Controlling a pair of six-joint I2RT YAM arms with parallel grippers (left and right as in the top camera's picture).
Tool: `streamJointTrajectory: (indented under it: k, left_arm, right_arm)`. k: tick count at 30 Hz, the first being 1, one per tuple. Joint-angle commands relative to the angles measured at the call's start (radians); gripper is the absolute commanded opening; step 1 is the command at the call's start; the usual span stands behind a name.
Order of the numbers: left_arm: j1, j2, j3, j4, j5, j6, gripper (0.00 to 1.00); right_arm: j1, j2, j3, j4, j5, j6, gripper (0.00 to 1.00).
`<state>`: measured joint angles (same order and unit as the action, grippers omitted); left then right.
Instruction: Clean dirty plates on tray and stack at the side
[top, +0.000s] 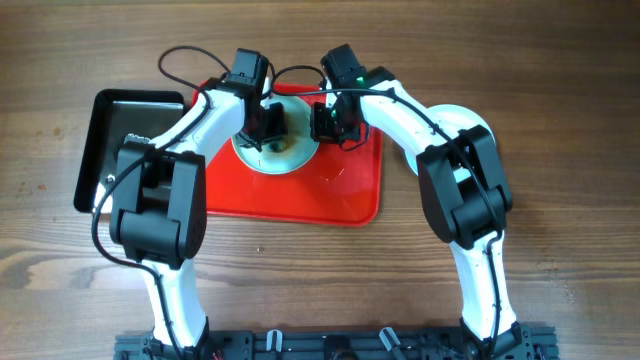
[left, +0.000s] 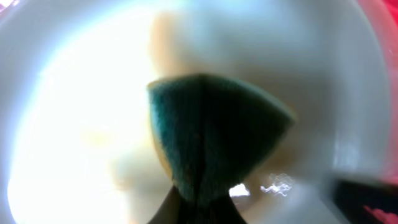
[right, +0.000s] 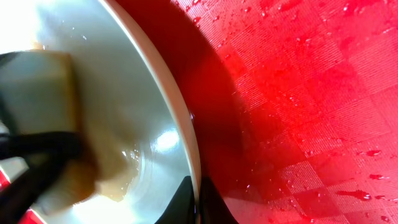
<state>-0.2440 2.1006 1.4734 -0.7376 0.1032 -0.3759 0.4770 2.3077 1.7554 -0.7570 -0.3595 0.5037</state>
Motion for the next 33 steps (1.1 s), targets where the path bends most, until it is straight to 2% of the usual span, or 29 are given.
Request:
streamJointTrajectory:
  k: [1,4,6,7,11,13,17,19,21,23,26,33]
  left_arm:
    - [0.024,0.029,0.085,-0.163,-0.445,-0.135,0.04]
    - [0.023,0.029,0.117,-0.241,-0.443,-0.133,0.04]
    - [0.023,0.029,0.117,-0.288,-0.348,-0.114,0.04]
    - [0.023,0.029,0.117,-0.297,-0.288,-0.083,0.04]
    - [0.023,0.029,0.117,-0.274,0.11,0.15,0.04]
    - [0.023,0.029,0.116,-0.213,0.175,0.19,0.04]
    - [0.026,0.029,0.116,-0.044,0.164,0.189,0.04]
    - [0.031,0.029,0.12,0.002,0.063,0.145,0.04]
    - [0.039,0.024,0.137,-0.023,-0.061,0.085,0.04]
    - [0.055,0.01,0.15,-0.053,-0.116,0.076,0.04]
    - [0.09,-0.014,0.15,-0.067,-0.143,0.076,0.04]
    - [0.213,-0.019,0.15,-0.068,-0.138,0.05,0.04]
  right_arm:
    - [0.006,0.032,-0.014,-0.01,-0.005,-0.005,0.04]
    - [0.006,0.032,-0.014,-0.01,-0.005,-0.006,0.04]
    - [0.006,0.032,-0.014,-0.01,-0.005,-0.006,0.04]
    - [0.006,0.032,-0.014,-0.01,-0.005,-0.006,0.04]
    - [0.006,0.032,-0.014,-0.006,-0.005,-0.006,0.04]
    - [0.006,0.032,-0.014,-0.006,-0.005,-0.007,0.04]
    - [0.006,0.032,-0.014,-0.004,-0.005,-0.006,0.04]
    - [0.006,0.032,-0.014,-0.001,-0.004,-0.006,0.04]
    - [0.006,0.032,-0.014,0.001,-0.004,-0.006,0.05]
    - [0.006,0.032,-0.014,0.007,-0.004,-0.006,0.07]
    - [0.006,0.032,-0.014,0.035,-0.004,-0.005,0.12]
    - [0.022,0.066,-0.014,0.061,-0.001,0.013,0.16]
